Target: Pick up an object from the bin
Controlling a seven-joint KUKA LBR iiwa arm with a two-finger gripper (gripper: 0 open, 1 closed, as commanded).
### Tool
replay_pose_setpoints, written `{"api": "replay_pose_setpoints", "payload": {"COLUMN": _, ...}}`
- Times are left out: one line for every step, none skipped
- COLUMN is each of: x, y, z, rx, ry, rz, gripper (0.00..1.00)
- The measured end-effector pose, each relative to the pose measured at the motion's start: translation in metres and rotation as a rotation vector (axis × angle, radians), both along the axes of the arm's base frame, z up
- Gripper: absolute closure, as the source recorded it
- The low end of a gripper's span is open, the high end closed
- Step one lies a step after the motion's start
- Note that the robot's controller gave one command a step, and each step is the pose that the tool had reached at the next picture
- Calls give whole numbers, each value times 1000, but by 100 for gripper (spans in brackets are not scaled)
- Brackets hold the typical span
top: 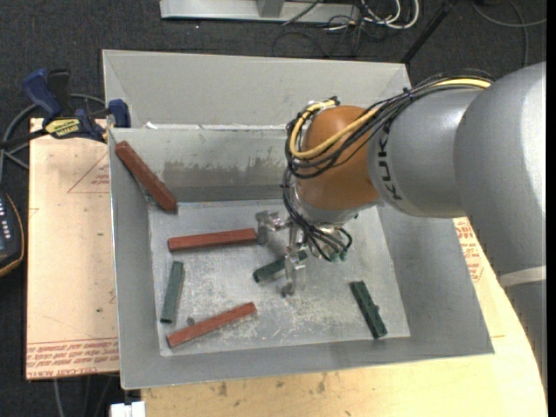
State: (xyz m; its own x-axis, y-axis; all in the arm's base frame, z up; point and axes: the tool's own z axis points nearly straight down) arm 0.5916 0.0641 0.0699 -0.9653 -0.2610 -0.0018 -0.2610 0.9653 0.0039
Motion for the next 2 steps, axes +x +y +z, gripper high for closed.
{"api": "replay_pose_setpoints", "payload": {"x": 1, "y": -4, "z": 1, "rx": -3, "ry": -2, "rz": -7, "gripper": 100}}
{"api": "replay_pose_setpoints", "payload": {"x": -9, "y": -17, "z": 145, "rx": -4, "ry": -10, "rz": 230, "gripper": 100}}
